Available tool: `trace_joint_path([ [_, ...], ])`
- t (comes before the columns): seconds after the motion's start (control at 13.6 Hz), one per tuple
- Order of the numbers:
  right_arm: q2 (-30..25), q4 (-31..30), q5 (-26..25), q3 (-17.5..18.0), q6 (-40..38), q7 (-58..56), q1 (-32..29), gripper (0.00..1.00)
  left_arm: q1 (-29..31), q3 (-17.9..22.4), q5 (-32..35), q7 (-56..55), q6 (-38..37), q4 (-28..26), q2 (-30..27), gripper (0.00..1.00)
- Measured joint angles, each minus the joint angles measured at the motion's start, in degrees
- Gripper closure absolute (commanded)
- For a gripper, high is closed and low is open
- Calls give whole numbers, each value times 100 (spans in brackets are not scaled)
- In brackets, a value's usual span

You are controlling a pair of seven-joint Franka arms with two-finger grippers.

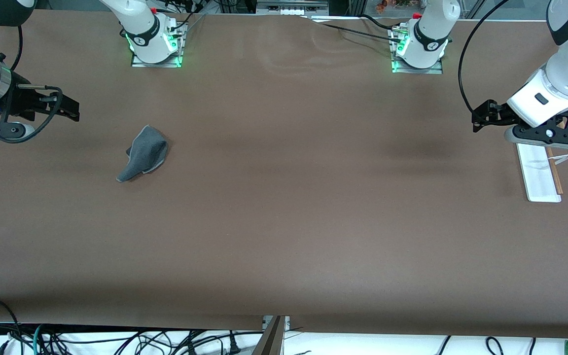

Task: Pass towel and hang on rack
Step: 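Lower the right gripper over the grey towel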

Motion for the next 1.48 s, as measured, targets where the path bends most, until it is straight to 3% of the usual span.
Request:
trace_joint_path([
  [1.11, 158, -22, 17, -5, 29, -26, -7, 0, 13, 6, 0, 0, -17, 0, 21, 0],
  [1.48, 418, -626, -10, -11, 677, -26, -18, 0, 13, 6, 0, 0, -17, 0, 27, 0],
])
